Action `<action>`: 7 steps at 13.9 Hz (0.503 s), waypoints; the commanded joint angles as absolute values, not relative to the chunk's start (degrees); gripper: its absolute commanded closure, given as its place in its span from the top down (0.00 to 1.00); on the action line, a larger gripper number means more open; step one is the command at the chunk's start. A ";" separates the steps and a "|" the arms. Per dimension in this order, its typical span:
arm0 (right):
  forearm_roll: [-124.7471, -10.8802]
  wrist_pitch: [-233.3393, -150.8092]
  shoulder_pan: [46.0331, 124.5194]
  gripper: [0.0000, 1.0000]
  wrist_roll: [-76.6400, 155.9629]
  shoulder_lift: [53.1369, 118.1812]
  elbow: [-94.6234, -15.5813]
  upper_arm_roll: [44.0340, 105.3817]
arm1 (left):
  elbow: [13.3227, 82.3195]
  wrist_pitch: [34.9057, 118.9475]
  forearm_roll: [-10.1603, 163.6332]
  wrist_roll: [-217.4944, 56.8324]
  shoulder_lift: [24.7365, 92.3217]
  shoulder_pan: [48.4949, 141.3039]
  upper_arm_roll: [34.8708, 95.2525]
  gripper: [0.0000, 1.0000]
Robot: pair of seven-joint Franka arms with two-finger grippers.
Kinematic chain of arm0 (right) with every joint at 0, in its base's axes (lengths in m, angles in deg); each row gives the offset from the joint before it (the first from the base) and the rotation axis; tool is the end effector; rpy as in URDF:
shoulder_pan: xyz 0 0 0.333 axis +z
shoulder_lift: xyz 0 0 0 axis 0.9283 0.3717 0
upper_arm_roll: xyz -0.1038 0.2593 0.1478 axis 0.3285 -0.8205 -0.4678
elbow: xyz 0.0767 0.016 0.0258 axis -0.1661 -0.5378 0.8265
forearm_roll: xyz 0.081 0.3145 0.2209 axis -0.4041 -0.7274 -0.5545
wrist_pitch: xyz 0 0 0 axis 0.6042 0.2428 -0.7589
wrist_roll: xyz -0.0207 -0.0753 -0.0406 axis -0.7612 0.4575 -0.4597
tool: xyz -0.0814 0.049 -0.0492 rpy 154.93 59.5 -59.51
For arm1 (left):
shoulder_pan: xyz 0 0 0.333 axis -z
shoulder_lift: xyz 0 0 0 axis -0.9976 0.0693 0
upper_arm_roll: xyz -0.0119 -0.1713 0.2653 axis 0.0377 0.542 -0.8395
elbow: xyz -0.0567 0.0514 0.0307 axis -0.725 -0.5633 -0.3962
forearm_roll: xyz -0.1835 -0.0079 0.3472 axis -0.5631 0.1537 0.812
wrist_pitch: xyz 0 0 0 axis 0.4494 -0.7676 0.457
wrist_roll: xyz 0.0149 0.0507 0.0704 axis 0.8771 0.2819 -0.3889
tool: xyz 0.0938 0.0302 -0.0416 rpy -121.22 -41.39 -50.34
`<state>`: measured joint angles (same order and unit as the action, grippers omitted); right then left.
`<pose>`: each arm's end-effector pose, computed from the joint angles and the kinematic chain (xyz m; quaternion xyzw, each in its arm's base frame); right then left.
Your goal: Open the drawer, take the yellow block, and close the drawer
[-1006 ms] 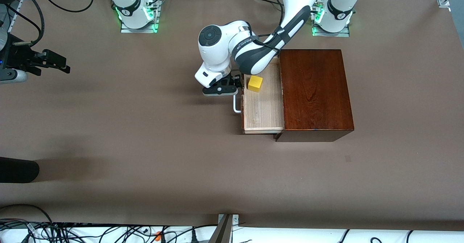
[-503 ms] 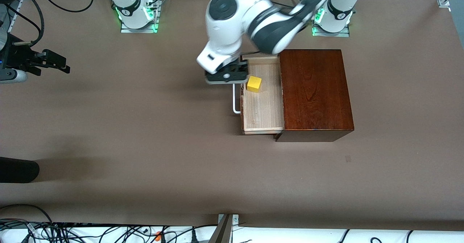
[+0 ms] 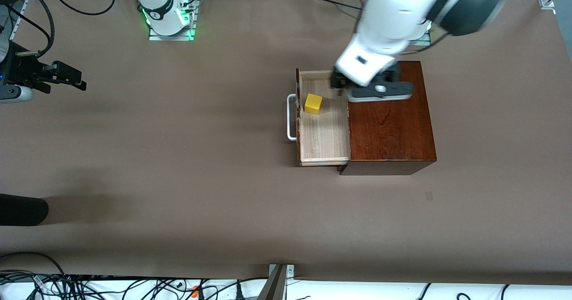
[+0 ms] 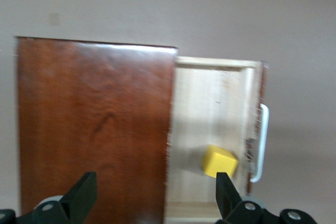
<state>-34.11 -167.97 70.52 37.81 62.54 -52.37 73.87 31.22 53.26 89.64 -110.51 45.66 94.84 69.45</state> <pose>0.5535 -0.0157 0.5728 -0.9978 -0.0383 0.0430 0.0314 0.5456 -0.2958 0.5657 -0.9988 -0.0468 0.0155 0.0002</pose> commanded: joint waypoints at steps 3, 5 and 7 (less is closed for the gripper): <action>-34.22 -164.09 73.36 1.00 38.37 64.48 -51.27 73.65 | 35.47 51.27 85.64 -94.48 40.56 85.50 67.15 1.00; -34.22 -163.20 74.67 1.00 38.54 64.48 -51.09 73.57 | 35.65 49.59 84.77 -86.40 39.42 88.03 59.96 1.00; -34.83 -163.38 77.83 1.00 43.34 65.44 -51.09 73.57 | 37.39 48.71 84.24 -78.67 36.88 90.76 52.39 1.00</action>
